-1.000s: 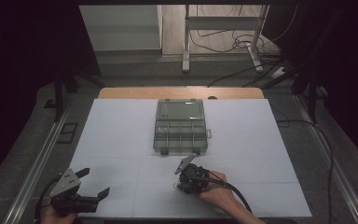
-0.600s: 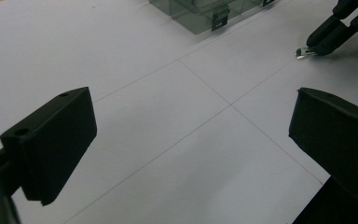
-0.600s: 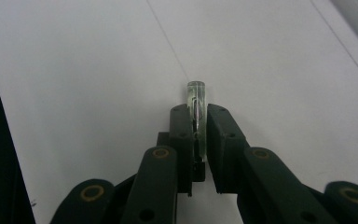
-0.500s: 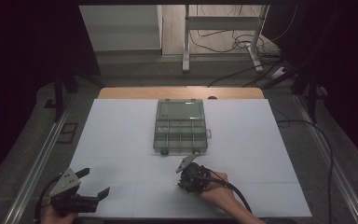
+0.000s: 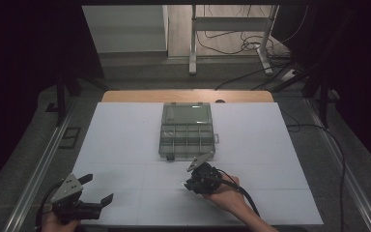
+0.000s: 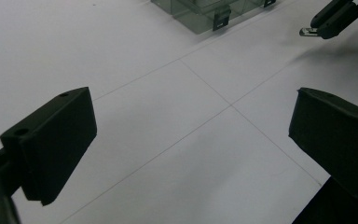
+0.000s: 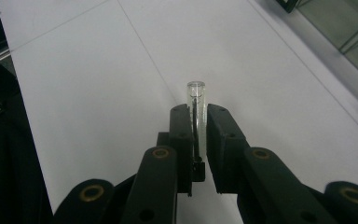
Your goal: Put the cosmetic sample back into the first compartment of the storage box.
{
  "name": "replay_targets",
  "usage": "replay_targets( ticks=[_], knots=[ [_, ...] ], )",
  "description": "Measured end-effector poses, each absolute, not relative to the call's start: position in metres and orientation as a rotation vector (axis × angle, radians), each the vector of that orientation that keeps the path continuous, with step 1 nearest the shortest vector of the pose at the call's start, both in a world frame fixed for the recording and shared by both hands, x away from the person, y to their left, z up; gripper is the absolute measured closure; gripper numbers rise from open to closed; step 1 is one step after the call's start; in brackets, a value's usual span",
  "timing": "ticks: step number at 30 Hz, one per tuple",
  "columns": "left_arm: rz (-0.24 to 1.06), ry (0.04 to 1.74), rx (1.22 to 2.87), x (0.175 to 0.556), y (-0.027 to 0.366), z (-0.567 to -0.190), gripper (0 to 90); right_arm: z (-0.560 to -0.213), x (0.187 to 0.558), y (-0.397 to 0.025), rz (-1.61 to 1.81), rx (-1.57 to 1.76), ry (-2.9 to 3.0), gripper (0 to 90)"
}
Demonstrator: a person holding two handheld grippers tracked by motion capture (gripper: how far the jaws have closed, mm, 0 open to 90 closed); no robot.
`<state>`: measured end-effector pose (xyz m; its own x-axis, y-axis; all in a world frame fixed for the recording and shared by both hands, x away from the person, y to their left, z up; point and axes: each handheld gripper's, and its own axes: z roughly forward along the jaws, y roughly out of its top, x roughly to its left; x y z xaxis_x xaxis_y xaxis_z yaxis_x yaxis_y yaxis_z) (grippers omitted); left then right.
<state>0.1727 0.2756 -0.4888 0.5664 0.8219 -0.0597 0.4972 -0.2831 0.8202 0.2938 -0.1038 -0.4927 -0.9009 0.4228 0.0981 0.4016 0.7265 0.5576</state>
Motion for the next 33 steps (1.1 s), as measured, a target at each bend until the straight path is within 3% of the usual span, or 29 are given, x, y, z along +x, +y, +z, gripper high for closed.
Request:
replay_targets(
  ticks=[33],
  knots=[
    [0.468,1.079,1.932,0.173,0.278,-0.489,1.3,-0.475,0.335,-0.094,1.036,0.780,2.782,80.3]
  ],
)
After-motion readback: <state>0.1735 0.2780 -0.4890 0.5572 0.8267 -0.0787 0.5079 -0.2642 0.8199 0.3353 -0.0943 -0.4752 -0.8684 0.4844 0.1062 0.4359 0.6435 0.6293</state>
